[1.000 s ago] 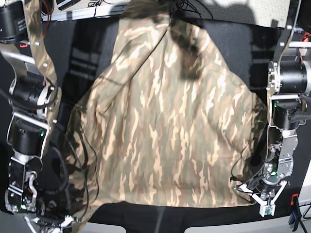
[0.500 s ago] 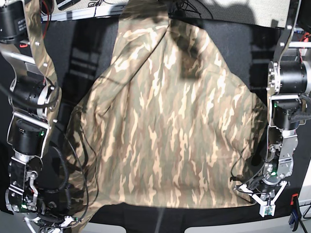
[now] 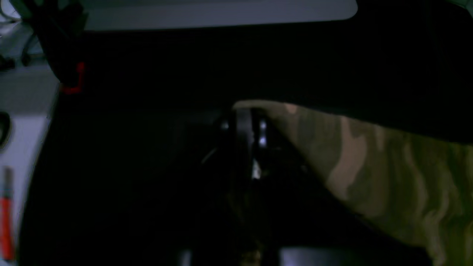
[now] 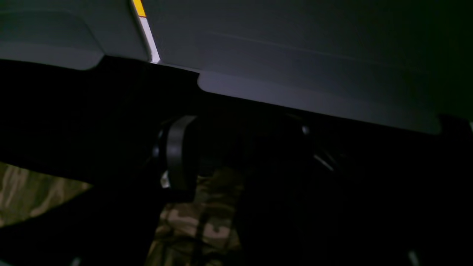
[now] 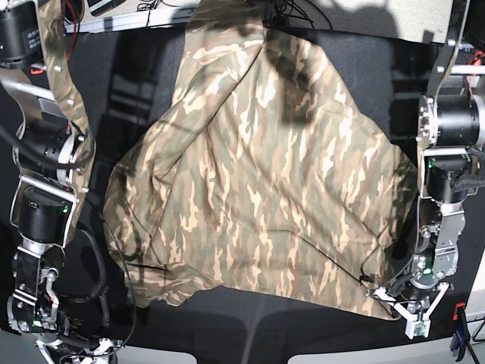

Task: Layout the t-shirt on the table in an organized manner, then fold the t-shirt properly
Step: 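Lower the spread shirt onto the table with both grippers, then release the shirt with the right gripper and raise it away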

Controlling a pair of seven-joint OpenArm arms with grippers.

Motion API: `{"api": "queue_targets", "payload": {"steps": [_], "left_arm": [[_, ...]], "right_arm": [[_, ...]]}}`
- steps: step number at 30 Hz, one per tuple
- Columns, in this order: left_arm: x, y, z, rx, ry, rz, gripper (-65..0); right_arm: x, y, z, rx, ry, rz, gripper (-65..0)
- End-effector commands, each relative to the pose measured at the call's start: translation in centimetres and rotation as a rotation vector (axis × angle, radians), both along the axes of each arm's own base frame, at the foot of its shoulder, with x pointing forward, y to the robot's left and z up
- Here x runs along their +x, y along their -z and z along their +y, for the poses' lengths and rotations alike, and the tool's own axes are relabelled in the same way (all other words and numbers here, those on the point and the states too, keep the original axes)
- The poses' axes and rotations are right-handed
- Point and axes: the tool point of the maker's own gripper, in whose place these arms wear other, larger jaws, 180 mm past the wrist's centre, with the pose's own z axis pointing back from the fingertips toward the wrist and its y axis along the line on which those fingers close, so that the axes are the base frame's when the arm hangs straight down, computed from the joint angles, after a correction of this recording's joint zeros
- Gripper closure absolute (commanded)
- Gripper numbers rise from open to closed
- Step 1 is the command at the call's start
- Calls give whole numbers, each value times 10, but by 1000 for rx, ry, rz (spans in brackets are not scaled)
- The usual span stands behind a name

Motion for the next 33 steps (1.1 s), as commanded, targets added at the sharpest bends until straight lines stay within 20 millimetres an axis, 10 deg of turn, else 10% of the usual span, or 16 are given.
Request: {"api": "queue_targets", "payload": {"steps": [1, 6, 22, 33], "left_arm": [[16, -44, 8, 31, -3, -120, 0], [15, -54, 32, 76, -72, -159, -239], [8, -40, 51, -2, -142, -73, -230], [-14, -4, 11, -85, 19, 128, -230]], "right_arm": [[8, -37, -5, 4, 9, -88, -330], [7, -39, 4, 104, -12, -91, -329], [-5, -18, 35, 129, -167, 38, -329], [-62, 48, 74, 189, -331, 125, -329]]}}
